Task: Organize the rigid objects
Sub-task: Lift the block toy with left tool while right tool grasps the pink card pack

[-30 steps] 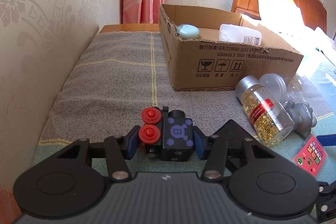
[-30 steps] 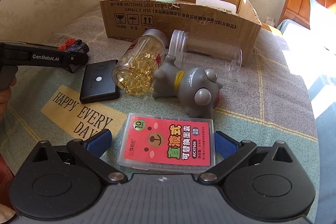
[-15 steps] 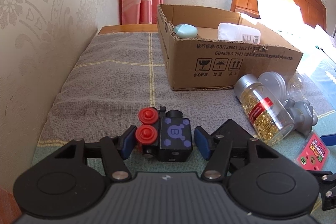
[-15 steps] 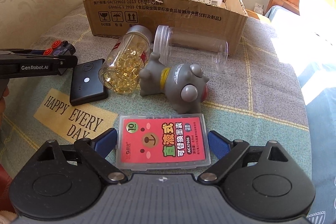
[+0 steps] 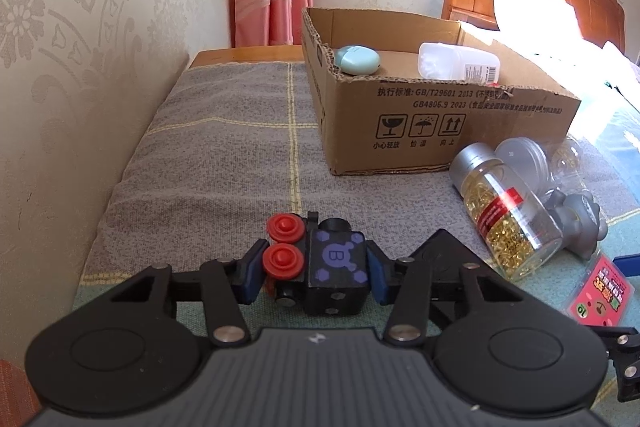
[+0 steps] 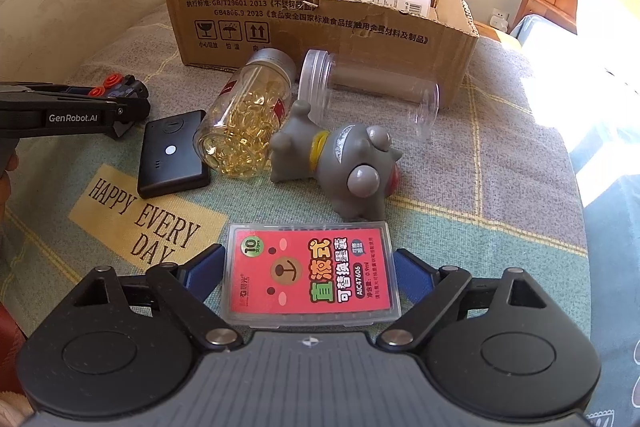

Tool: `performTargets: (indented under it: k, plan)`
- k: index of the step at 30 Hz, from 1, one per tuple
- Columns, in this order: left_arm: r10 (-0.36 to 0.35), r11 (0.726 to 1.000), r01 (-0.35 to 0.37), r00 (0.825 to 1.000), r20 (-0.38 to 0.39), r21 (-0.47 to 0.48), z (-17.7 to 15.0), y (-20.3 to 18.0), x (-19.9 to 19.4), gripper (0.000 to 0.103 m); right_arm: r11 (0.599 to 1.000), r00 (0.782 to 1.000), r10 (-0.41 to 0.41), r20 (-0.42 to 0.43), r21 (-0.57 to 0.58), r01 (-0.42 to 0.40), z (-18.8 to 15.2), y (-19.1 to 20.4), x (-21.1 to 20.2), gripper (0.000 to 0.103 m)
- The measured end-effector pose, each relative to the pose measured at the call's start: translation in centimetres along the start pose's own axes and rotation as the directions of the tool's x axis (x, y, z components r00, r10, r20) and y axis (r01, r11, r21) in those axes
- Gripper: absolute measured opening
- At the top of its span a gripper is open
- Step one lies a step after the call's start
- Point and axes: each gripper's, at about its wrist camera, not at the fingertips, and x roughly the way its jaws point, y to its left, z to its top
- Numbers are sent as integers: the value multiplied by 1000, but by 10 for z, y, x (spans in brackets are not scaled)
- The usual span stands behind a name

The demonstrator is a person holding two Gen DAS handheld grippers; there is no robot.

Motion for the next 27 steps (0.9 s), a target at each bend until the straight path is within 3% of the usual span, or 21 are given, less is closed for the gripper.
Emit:
performTargets:
  k: [13, 17, 27]
  plan:
    - [9, 1000, -9, 1000, 2, 22, 2, -4, -21, 49, 996, 999, 32, 13, -84, -31, 4, -8, -28, 92]
    - [17, 1000, -16, 1000, -10, 24, 0, -5, -21, 49, 993, 1000, 8, -6, -115, -9, 3, -9, -26, 92]
    - [5, 999, -5, 1000, -26, 32, -2, -11, -18, 49, 998, 998, 10, -54, -67, -14, -10, -14, -12, 93]
